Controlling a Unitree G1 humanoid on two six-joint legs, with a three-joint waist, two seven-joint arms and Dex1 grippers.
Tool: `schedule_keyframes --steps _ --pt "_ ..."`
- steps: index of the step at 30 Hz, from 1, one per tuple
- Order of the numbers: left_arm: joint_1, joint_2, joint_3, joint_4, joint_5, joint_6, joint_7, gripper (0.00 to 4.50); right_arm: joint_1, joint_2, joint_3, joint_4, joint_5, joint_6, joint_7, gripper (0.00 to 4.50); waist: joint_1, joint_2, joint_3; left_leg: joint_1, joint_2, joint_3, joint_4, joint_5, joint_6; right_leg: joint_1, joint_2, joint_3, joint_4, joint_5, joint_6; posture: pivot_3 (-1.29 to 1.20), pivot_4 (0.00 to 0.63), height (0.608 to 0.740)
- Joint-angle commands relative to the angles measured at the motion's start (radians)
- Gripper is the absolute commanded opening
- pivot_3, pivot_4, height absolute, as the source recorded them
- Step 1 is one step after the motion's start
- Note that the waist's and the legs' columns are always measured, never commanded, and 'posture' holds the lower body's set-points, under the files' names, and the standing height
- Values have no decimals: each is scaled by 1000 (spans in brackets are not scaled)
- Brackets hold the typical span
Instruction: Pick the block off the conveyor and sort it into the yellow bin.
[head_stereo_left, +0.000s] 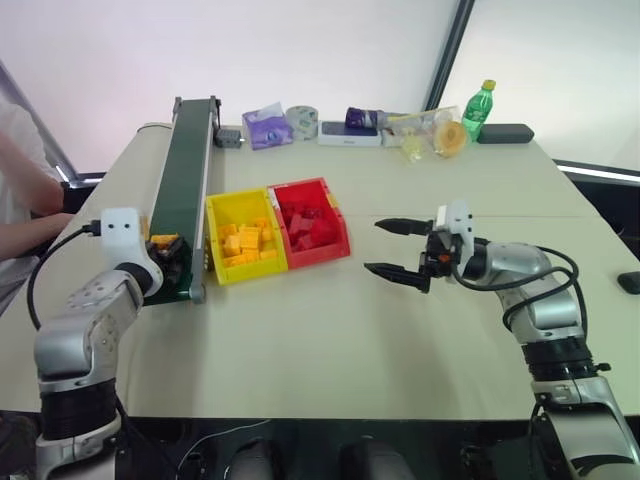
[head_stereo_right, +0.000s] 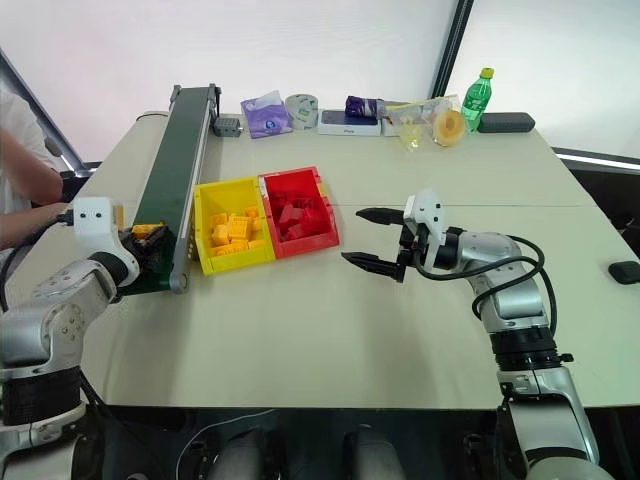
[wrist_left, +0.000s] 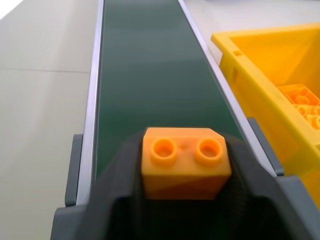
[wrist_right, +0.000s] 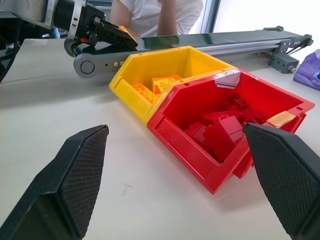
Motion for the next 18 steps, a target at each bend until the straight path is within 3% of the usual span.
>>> schedule_keyframes --steps 1,10,15,18 --pt "-15 21 36 -28 11 -23 6 1333 -9 -10 -24 -37 19 -8 1 4500 0 0 0 0 0 0 0 0 0 0 0 0 0 0 0 0 150 740" --pt "-71 7 39 -111 -64 -18 -36 1333 -12 -12 -25 -33 19 -9 6 4500 3 0 0 0 0 0 0 0 0 0 0 0 0 0 0 0 150 740" --pt "-114 -30 -35 -111 -73 -10 -50 1333 -13 -11 -25 -34 17 -10 3 4500 2 0 0 0 0 0 0 0 0 0 0 0 0 0 0 0 150 740" --pt "-174 -104 -114 -50 -14 -54 5 1333 -8 -6 -30 -44 21 -7 -11 4500 4 0 0 0 -1 0 1 0 0 1 0 0 0 0 0 0 150 740"
